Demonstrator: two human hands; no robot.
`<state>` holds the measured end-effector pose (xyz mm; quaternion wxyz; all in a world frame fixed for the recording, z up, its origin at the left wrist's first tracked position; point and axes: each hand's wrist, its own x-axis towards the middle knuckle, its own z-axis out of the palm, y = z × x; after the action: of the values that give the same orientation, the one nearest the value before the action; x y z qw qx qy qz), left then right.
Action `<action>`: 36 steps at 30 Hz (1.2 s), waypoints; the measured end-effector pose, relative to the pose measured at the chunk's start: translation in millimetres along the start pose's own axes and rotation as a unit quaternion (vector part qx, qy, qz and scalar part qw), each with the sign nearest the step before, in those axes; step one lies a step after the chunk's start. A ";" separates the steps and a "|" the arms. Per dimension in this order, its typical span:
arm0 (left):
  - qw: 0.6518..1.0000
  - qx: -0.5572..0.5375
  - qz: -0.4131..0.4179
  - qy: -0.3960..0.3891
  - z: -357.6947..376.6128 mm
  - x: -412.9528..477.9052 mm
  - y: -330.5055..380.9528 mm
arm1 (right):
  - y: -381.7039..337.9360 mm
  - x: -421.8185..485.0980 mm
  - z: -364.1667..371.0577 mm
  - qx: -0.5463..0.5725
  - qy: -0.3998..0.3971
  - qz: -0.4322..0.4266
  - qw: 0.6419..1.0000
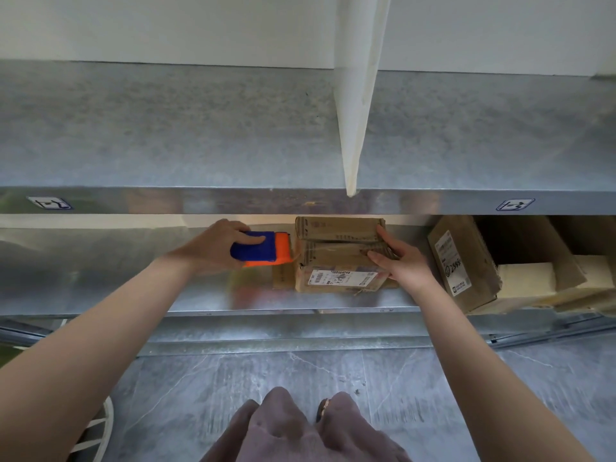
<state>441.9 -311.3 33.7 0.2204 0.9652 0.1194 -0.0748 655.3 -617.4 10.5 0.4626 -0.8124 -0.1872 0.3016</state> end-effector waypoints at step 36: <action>0.987 0.017 -0.134 -0.090 43.6 -13.1 -31.0 | -1.7 0.4 0.6 0.004 0.010 -0.005 1.000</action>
<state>417.2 -306.1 -15.3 0.2016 0.9334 0.2264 -0.1921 655.2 -615.9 11.6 0.4690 -0.8127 -0.1857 0.2918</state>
